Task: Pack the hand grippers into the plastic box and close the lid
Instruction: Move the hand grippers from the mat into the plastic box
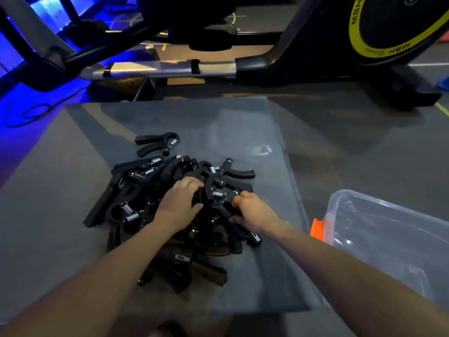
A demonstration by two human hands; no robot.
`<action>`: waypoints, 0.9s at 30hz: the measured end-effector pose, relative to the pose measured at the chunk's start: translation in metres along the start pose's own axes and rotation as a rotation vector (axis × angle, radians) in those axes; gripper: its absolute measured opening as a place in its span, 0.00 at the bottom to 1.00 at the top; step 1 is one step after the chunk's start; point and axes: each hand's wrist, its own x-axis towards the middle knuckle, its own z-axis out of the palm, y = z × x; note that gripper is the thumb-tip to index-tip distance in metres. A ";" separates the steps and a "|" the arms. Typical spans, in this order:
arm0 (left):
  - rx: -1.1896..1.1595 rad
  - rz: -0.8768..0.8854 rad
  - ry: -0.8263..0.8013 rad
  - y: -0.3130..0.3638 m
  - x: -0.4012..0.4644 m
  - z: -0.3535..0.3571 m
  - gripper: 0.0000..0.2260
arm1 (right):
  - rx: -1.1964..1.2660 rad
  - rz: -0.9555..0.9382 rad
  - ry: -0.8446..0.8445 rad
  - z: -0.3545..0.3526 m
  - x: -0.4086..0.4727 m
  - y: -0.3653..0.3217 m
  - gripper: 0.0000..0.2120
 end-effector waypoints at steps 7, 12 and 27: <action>0.022 0.028 0.053 -0.004 0.001 0.009 0.22 | 0.030 0.052 -0.035 0.011 0.003 -0.011 0.23; 0.002 -0.001 0.044 0.000 0.001 0.007 0.22 | -0.038 0.068 -0.009 0.002 -0.003 -0.009 0.18; 0.096 0.161 0.024 0.113 0.017 -0.023 0.23 | 0.394 0.263 0.137 -0.090 -0.098 0.067 0.09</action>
